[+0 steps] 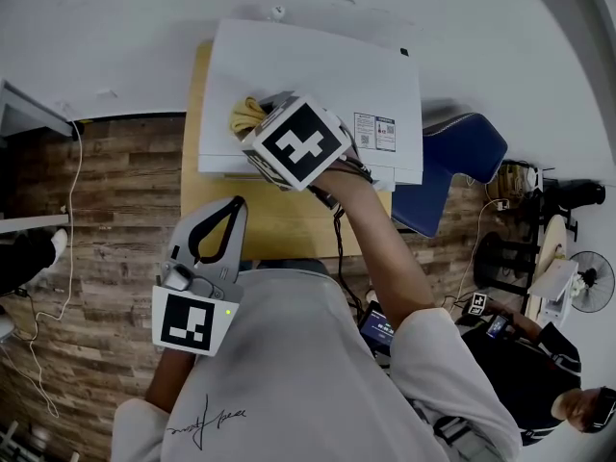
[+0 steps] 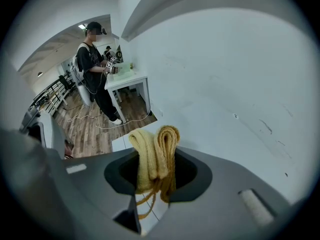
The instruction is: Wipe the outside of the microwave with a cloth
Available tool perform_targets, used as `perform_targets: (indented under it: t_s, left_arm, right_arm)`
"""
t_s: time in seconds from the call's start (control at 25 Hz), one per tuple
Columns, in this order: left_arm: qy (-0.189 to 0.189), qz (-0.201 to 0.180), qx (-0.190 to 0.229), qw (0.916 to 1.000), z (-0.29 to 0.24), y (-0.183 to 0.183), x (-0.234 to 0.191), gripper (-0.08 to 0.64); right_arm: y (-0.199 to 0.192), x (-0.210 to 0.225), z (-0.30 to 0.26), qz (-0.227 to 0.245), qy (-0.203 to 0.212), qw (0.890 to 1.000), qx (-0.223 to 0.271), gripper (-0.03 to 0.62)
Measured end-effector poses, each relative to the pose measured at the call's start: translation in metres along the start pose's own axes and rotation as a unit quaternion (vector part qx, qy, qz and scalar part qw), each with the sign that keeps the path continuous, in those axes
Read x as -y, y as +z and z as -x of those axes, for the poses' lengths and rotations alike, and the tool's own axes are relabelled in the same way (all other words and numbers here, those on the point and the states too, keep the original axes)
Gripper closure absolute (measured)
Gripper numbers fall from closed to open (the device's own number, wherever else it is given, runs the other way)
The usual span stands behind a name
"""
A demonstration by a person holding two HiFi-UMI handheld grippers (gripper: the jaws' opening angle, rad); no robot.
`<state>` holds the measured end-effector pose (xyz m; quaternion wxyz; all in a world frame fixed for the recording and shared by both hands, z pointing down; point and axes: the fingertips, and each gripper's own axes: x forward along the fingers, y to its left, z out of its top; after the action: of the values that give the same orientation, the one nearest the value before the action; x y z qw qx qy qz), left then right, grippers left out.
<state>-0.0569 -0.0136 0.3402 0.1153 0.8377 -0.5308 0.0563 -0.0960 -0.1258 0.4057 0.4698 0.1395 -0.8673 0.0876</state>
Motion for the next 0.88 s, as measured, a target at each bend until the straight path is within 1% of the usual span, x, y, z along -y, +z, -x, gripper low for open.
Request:
perform_targets:
  t_s: [0.16,0.36,0.48,0.56,0.68,0.8,0.88]
  left_arm:
    - [0.001,-0.001,0.001,1.0000,0.000,0.001,-0.001,0.566]
    - [0.006,-0.001,0.001,1.0000,0.002,0.003,-0.002,0.566]
    - [0.005,-0.001,0.003,1.0000,0.003,0.005,-0.002,0.566]
    - [0.004,0.003,0.002,1.0000,0.004,0.005,0.000,0.566]
    - [0.012,0.020,0.001,0.9997,0.005,0.002,-0.003,0.566]
    - [0.018,0.022,0.002,0.9996,0.004,0.003,-0.009,0.566]
    - [0.019,0.019,0.004,0.9996,0.002,0.007,-0.011,0.566]
  right_arm:
    - [0.004,-0.002,-0.004,0.017,-0.007,1.000,0.002,0.465]
    - [0.014,-0.014,-0.009,0.005,0.023,0.999,0.027,0.465]
    - [0.026,-0.024,-0.009,-0.004,0.074,0.995,0.074,0.465]
    - [0.033,-0.028,-0.004,-0.005,0.092,0.989,0.114,0.465]
    - [0.038,-0.026,0.011,0.001,0.085,0.980,0.177,0.465]
    - [0.038,-0.014,0.034,-0.026,0.067,0.969,0.238,0.465]
    - [0.034,-0.005,0.050,-0.042,0.055,0.962,0.263,0.465]
